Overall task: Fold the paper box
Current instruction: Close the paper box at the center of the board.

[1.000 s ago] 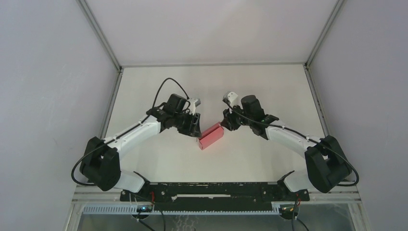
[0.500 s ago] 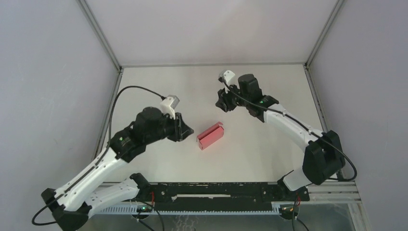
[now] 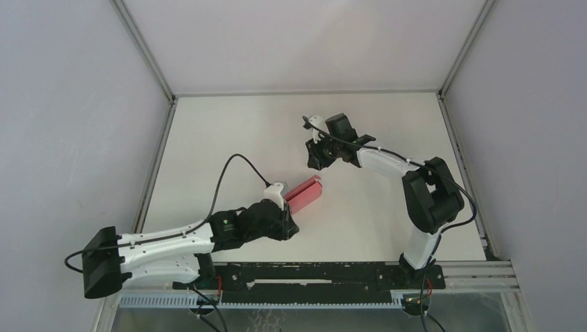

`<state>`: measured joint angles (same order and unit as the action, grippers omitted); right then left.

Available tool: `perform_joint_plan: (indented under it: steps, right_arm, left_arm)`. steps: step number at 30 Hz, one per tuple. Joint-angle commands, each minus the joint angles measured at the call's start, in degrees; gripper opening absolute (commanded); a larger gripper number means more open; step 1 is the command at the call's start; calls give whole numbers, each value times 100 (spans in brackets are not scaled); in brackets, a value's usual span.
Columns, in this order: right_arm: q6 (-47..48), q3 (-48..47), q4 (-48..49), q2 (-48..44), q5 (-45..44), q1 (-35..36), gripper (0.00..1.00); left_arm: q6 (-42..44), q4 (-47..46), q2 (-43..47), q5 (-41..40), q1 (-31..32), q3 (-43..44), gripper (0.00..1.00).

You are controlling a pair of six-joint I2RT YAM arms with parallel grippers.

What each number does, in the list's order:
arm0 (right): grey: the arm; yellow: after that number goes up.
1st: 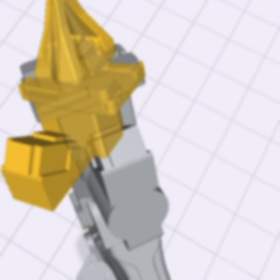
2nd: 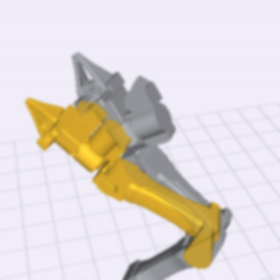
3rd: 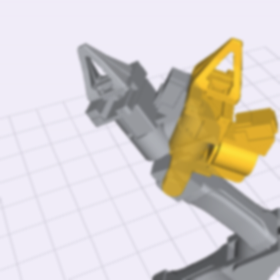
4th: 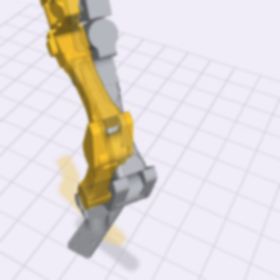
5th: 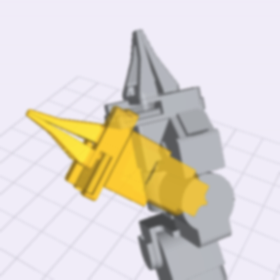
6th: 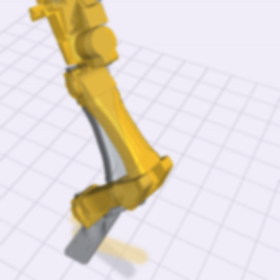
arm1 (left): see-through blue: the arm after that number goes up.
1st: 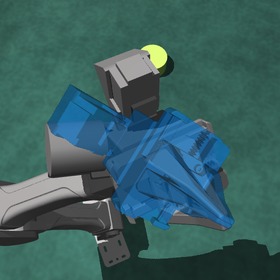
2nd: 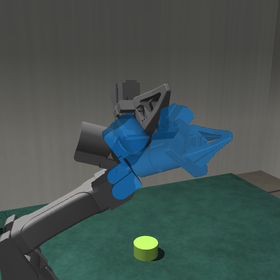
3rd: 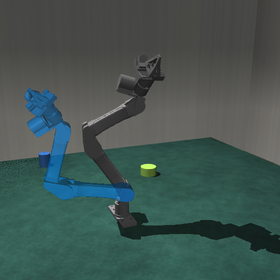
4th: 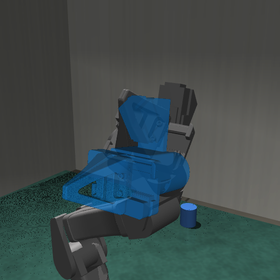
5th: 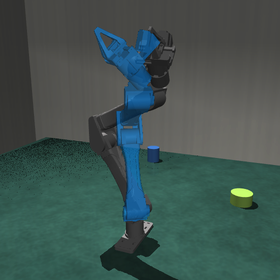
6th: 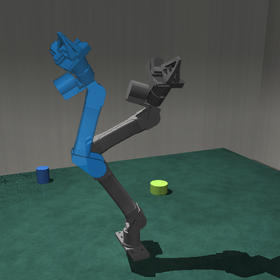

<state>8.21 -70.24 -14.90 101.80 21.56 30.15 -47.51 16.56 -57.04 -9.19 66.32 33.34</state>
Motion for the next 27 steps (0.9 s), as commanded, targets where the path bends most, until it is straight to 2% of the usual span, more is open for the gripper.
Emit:
perform_joint_plan:
  steps: [1, 7, 13, 21, 27]
  right_arm:
    - [-126, -62, 249, 30, 242, 10, 40]
    - [-182, 331, 376, -52, 277, 59, 39]
    - [-311, 1165, 693, -447, 247, 83, 39]
    - [-455, 1928, 942, -1145, 203, 125, 38]
    - [-470, 2047, 933, -1341, 188, 201, 38]
  left_arm:
    - [-510, -765, -258, -996, -20, -65, 29]
    - [-810, -1191, -907, -1221, -347, -308, 29]
    - [-772, -1351, -1420, -1272, -524, -244, 29]
    - [-541, -1222, -1347, -1462, -870, -265, 28]
    - [-331, -1189, -1295, -1538, -1197, -355, 27]
